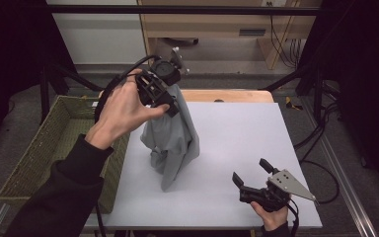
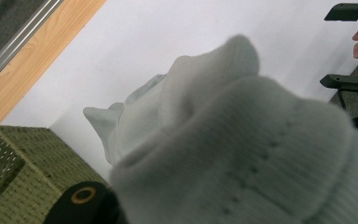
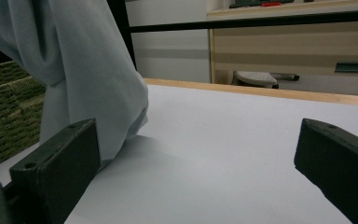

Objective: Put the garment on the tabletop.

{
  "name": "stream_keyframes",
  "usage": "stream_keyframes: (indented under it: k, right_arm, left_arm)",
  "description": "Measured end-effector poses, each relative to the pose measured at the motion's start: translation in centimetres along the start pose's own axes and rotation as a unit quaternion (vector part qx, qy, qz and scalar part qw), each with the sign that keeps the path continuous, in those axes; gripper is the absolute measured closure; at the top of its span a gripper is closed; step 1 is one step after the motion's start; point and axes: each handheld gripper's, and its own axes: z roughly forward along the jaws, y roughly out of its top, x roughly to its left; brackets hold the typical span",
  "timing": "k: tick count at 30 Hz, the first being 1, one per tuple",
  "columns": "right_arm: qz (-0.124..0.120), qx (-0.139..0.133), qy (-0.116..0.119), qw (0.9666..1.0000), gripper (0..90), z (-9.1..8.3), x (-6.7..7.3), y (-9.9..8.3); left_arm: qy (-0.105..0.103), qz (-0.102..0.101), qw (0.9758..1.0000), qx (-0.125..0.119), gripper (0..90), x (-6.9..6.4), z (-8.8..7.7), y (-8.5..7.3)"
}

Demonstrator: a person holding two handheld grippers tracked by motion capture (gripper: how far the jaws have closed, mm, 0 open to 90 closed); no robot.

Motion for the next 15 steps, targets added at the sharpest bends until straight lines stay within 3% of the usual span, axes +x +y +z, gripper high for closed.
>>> stream_keyframes:
  k: [6,15]
  right_arm:
    - [0.004,-0.001,0.001,1.0,0.7,0.1,0.1,0.0]
    - [0.007,0.0,0.001,1.0,0.7,0.1,0.1,0.0]
  left_arm:
    - [-0.005,0.004,0.9998,0.02,76.2,-0.2,1.7,0.3]
    - [-0.022,0.005,0.9994,0.027,76.2,-0.4,4.8,0.6]
